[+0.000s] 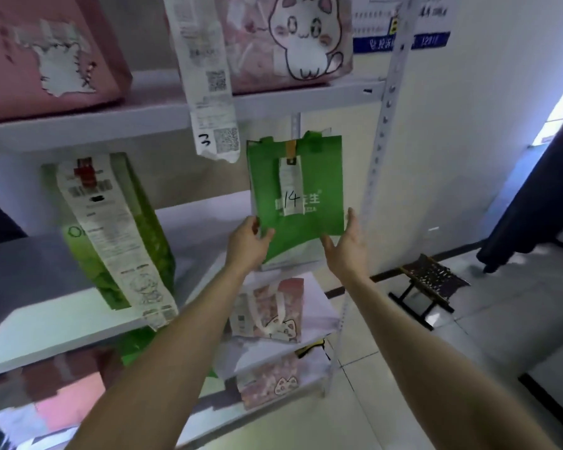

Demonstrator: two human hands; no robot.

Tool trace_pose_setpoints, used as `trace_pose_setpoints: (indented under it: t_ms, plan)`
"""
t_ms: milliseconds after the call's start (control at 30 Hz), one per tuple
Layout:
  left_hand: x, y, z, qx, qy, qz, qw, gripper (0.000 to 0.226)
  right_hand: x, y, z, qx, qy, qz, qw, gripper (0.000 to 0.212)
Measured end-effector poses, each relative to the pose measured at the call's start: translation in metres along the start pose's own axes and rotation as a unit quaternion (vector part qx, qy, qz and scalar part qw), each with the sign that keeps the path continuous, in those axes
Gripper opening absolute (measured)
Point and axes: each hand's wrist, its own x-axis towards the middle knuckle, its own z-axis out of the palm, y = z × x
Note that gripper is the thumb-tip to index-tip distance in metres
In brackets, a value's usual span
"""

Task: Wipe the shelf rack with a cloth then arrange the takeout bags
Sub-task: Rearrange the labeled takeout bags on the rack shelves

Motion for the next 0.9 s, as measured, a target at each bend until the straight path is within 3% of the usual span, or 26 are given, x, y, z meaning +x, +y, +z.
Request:
trace_pose_setpoints:
  t_ms: [100, 200, 300, 533, 700, 900]
  plan:
    - [0.005, -0.001, 0.013, -0.002, 0.017, -0.011, 1.0, 0.03, 0.015, 0.013, 0.003, 0.019, -0.05, 0.024, 0.998, 0.058]
    - [-0.007, -0.008, 0.019, -0.023, 0.048, -0.008, 0.999, 0.02, 0.015, 0.021, 0.005, -0.009, -0.021, 0.017, 1.0, 0.024]
    - [-0.029, -0.016, 0.02, -0.03, 0.068, 0.006, 0.997, 0.011, 0.002, 0.026, 0.005, 0.003, -0.005, -0.009, 1.0, 0.009]
    - [-0.109, -0.019, -0.004, -0.031, 0.094, 0.004, 0.995, 0.011, -0.072, 0.009, -0.007, 0.04, 0.018, -0.061, 0.997, 0.014]
    - [-0.2, -0.03, -0.038, -0.033, 0.149, 0.019, 0.988, 0.017, -0.149, -0.012, -0.017, 0.074, -0.041, -0.072, 0.994, 0.017]
    - [-0.308, -0.056, -0.086, -0.031, 0.213, -0.025, 0.976, 0.017, -0.232, -0.043, -0.002, 0.09, -0.094, -0.109, 0.985, 0.021]
